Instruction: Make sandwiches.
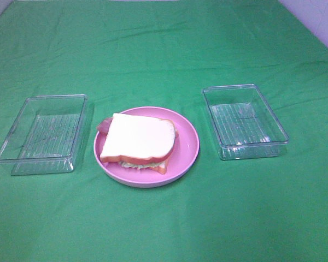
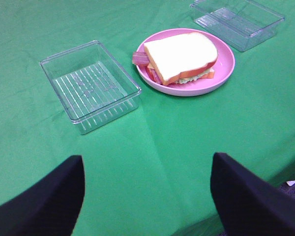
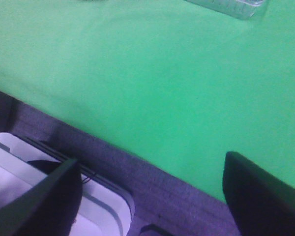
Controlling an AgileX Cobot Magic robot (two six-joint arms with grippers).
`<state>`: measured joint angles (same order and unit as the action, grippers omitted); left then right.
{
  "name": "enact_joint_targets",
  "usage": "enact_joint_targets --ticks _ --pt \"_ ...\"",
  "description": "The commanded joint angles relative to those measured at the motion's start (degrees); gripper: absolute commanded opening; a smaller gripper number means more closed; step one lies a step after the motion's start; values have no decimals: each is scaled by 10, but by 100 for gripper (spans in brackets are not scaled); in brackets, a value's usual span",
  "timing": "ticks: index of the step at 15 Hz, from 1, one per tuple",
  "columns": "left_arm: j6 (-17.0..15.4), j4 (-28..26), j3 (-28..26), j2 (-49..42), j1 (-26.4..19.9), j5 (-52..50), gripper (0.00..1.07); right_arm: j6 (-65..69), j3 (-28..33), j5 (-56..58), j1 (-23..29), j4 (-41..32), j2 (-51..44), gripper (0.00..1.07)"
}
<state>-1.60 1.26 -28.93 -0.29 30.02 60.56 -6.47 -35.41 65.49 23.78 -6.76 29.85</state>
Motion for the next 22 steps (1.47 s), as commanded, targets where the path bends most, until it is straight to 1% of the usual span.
enact_joint_targets --ticks 1,3,6,18,19,20,22 --pt "2 -3 3 -5 -1 -8 69 -26 40 -47 -1 4 -99 74" --pt "2 -3 3 -5 -1 -8 69 -32 60 -51 -1 5 -147 74" --pt "2 -3 3 -5 -1 -8 69 -36 65 -45 -1 -12 -207 74" --pt "2 -3 3 -5 -5 -8 69 -44 64 -45 -2 -13 -213 74" --pt "5 -3 3 -5 -20 -8 69 -44 64 -45 -5 -13 -213 74" --pt "5 -3 3 -5 -51 -8 69 -43 64 -45 -23 -15 -213 74" --pt "5 -3 3 -5 -141 -8 69 -43 64 -45 -91 -15 -213 74"
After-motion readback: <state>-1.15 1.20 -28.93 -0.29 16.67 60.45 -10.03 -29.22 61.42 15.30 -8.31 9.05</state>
